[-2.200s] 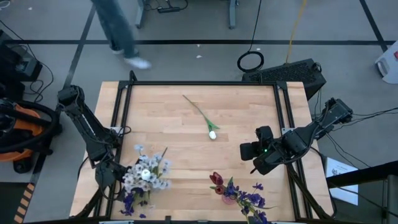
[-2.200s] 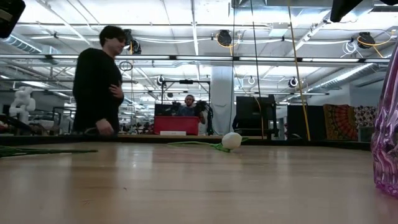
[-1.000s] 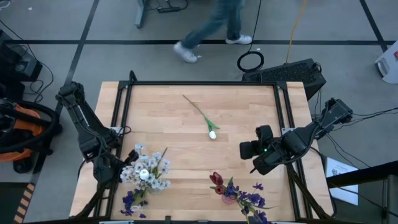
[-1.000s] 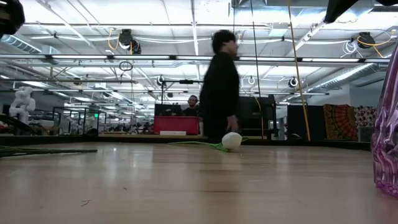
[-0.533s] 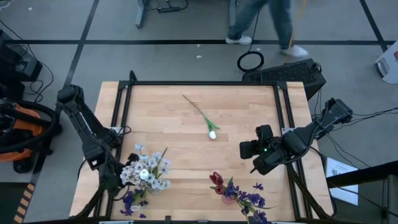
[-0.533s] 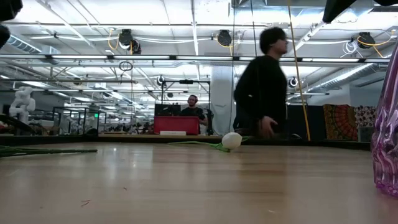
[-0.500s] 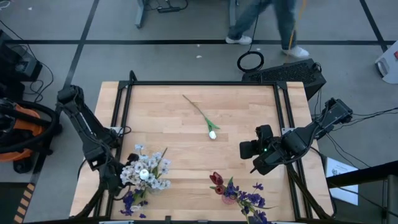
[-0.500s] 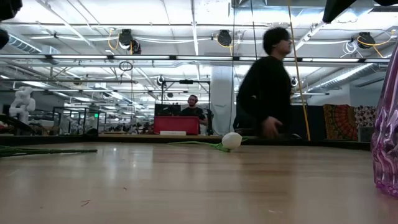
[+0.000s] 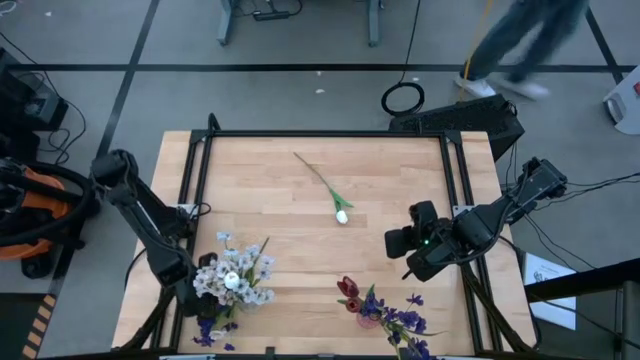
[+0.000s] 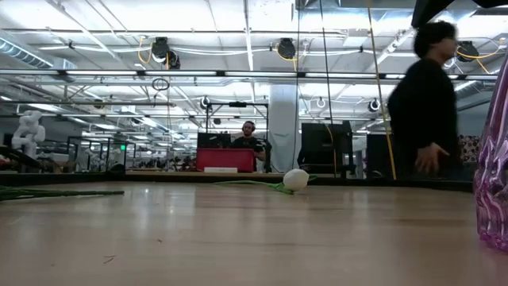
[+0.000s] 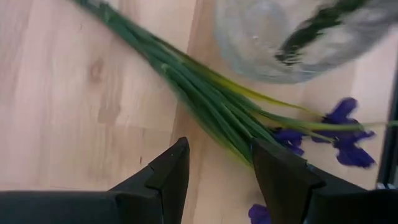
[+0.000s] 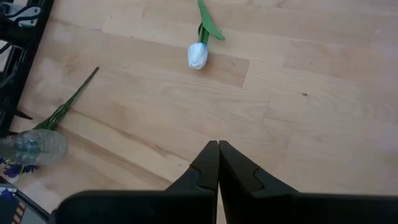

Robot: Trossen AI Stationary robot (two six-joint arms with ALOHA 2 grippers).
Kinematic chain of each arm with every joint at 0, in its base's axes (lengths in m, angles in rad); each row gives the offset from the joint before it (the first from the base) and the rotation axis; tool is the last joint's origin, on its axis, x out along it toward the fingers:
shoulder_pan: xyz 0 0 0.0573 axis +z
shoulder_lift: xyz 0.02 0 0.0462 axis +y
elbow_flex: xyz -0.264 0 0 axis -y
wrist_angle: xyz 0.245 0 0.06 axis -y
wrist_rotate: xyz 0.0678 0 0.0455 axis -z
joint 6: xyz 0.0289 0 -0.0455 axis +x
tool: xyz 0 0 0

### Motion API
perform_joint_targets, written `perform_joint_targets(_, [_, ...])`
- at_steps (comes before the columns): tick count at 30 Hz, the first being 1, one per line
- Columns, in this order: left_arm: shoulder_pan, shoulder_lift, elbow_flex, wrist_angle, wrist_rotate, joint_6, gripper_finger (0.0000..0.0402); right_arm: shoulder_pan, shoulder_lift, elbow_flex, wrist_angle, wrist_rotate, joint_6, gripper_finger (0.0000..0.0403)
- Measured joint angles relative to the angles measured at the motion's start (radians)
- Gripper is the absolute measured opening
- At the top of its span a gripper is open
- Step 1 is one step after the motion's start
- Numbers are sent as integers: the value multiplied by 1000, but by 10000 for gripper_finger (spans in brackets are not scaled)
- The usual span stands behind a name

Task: Sort flowers into vase by color
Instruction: Put the purple flower into the pink vase

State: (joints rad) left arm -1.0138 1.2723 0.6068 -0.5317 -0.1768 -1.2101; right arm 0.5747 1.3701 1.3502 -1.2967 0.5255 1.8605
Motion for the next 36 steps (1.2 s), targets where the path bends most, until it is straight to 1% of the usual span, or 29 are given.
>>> perform_joint_targets(4, [0, 33, 0, 30, 1, -66, 178, 0, 0, 0, 6, 0, -21, 0])
perform_joint_targets(9, [0, 65, 0, 73, 0, -68, 176, 0, 0, 0, 8, 0, -22, 0])
perform_joint_targets(12, [0, 93, 0, 80, 0, -68, 163, 0, 0, 0, 22, 0, -22, 0])
perform_joint_targets(17, [0, 134, 0, 80, -1, -68, 116, 0, 0, 0, 46, 1, -51, 0])
perform_joint_targets(21, [0, 145, 0, 66, -1, -94, 51, 0, 0, 0, 46, 1, -51, 0])
perform_joint_targets(23, [0, 141, 0, 45, -2, -94, 17, 0, 0, 0, 46, 1, -58, 0])
perform_joint_targets(24, [0, 136, 0, 32, -3, -94, 11, 0, 0, 0, 46, 1, -63, 0])
perform_joint_targets(27, [0, 115, 0, -23, -2, -95, 11, 0, 0, 0, 46, 1, -70, 0])
perform_joint_targets(30, [0, 77, 0, -104, -9, -144, 6, 0, 0, 0, 44, 1, -82, 0])
perform_joint_targets(32, [0, 45, 0, -166, -36, -199, 5, 0, 0, 0, 41, 2, -94, 0])
perform_joint_targets(36, [0, -33, 0, -272, -125, -346, 4, 0, 0, 0, 32, 2, -103, 0])
